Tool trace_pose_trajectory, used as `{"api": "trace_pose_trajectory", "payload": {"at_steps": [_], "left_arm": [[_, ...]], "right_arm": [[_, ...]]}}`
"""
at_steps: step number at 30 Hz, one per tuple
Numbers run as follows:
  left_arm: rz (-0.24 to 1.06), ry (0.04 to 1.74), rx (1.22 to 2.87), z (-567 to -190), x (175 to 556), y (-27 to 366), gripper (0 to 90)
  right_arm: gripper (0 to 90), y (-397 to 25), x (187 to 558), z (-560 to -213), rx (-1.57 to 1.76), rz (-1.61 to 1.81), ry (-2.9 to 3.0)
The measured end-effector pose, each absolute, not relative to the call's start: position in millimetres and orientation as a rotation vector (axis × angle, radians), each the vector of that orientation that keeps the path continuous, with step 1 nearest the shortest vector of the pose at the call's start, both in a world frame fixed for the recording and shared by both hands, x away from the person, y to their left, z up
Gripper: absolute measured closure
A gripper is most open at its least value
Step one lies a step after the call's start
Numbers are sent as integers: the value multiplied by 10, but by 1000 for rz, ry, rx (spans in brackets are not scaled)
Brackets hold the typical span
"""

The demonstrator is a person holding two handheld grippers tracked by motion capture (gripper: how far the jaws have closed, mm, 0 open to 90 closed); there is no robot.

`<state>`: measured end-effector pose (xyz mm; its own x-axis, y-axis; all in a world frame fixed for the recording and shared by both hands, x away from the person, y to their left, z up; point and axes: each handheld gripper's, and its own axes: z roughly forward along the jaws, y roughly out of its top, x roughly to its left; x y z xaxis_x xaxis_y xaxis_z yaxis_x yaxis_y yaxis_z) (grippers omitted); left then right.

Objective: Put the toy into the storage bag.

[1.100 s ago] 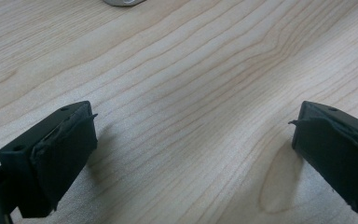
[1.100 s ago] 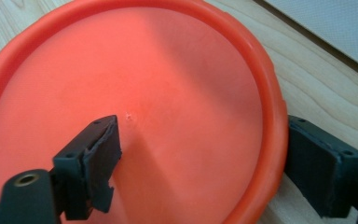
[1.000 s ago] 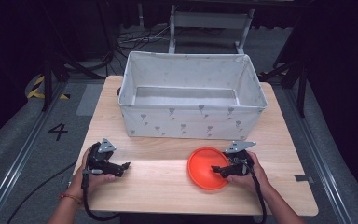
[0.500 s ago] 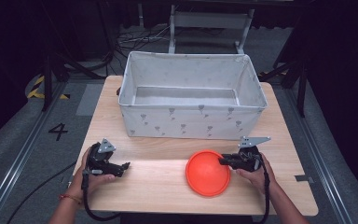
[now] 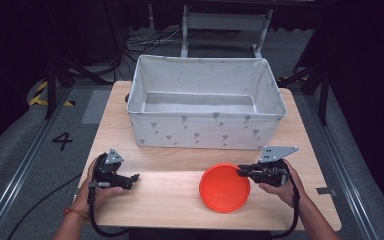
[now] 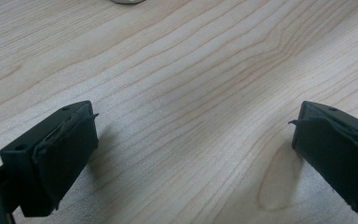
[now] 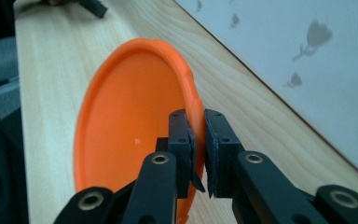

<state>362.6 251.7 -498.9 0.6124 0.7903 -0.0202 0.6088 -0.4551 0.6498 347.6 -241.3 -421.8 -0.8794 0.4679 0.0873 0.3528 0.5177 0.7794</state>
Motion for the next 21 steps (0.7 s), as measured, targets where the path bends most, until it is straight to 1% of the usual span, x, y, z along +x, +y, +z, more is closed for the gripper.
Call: {"api": "trace_pose_trajectory", "payload": {"at_steps": [7, 9, 10, 11, 17, 21], "left_arm": [[380, 1096, 2215, -4989, 3625, 2517, 5], [380, 1096, 2215, -4989, 3625, 2517, 5], [378, 1095, 2215, -4989, 3626, 2517, 5], [378, 1095, 2215, -4989, 3626, 2517, 5], [378, 1096, 2217, -4988, 3626, 2517, 5], [379, 1095, 2216, -4989, 3626, 2517, 5]], "right_arm": [[828, -2270, 3425, -3753, 518, 1081, 2671], [828, -2261, 3424, -3693, 498, 1061, 2676], [828, -2249, 3421, -3568, 456, 1023, 2680], [828, -2249, 3421, -3568, 456, 1023, 2680], [828, -2322, 3448, -3301, 380, 984, 2677], [828, -2392, 3469, -3210, 363, 991, 2674]]}}
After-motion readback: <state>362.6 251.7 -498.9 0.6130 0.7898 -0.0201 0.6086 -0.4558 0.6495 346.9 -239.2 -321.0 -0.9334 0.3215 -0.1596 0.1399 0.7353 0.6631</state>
